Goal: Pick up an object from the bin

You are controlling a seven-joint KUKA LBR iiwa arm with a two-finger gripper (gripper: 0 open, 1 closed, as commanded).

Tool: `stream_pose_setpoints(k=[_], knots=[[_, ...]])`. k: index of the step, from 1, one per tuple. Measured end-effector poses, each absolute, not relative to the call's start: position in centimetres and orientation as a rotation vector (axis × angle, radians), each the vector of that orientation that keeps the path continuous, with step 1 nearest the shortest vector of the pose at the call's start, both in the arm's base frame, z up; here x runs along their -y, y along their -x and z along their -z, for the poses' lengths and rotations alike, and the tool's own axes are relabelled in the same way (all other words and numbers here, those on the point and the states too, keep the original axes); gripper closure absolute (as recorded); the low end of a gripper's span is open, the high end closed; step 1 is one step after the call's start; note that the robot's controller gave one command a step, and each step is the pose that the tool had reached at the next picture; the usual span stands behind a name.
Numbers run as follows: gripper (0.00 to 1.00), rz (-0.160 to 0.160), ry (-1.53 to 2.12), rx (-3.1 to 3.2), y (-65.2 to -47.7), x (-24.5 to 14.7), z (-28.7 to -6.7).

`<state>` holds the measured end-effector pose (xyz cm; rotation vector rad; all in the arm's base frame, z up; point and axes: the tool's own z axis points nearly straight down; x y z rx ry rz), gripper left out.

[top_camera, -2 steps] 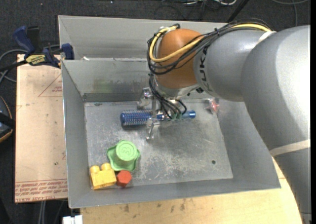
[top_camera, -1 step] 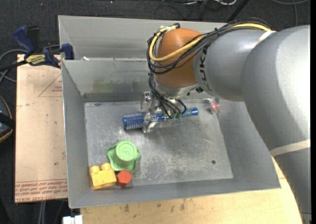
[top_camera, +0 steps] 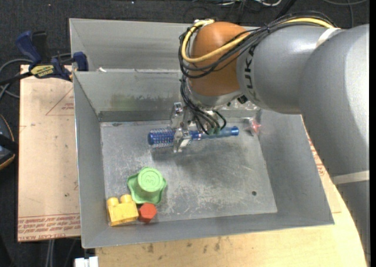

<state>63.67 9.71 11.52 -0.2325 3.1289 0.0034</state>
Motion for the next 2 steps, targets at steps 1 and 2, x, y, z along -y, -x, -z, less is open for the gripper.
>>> stream_pose_setpoints(k=[1,2], knots=[[1.0,-0.003,0.23,-3.129,-63.8,-9.7,-14.6],[1.0,-0.003,0.229,-3.126,-63.9,-9.8,-20.0]])
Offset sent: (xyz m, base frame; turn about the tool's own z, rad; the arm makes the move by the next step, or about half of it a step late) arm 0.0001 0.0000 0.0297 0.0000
